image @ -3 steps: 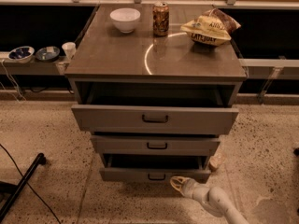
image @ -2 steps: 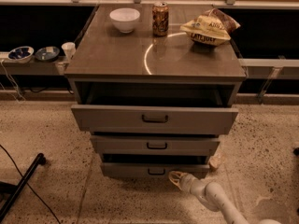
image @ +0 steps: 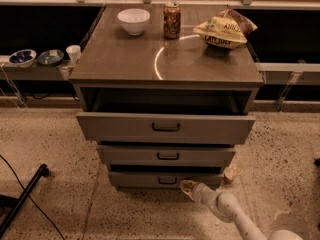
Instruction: Close bottom drawer
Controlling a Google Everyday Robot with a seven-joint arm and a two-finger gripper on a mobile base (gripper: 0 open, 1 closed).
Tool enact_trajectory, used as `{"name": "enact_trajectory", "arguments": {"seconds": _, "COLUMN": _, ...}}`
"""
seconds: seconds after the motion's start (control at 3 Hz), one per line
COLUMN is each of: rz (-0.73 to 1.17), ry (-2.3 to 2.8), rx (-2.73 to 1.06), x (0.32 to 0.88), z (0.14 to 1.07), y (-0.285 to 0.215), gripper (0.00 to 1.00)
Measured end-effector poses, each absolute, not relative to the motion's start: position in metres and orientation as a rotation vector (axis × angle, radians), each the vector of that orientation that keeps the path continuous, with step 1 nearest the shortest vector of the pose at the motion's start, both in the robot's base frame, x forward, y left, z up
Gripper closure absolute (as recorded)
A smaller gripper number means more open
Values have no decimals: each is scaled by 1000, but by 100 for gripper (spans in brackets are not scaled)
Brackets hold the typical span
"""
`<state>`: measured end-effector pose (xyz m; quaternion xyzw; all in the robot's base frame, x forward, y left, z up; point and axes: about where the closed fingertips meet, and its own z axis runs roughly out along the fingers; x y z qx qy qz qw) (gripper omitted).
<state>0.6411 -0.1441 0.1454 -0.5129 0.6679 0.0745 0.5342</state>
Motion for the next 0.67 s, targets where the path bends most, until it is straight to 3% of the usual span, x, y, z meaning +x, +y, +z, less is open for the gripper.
{"name": "enact_trajectory", "arguments": {"seconds": 0.67, "rz": 229, "ry": 1641, "rx": -1319, "x": 598, "z": 149, "y": -157, "gripper": 100}}
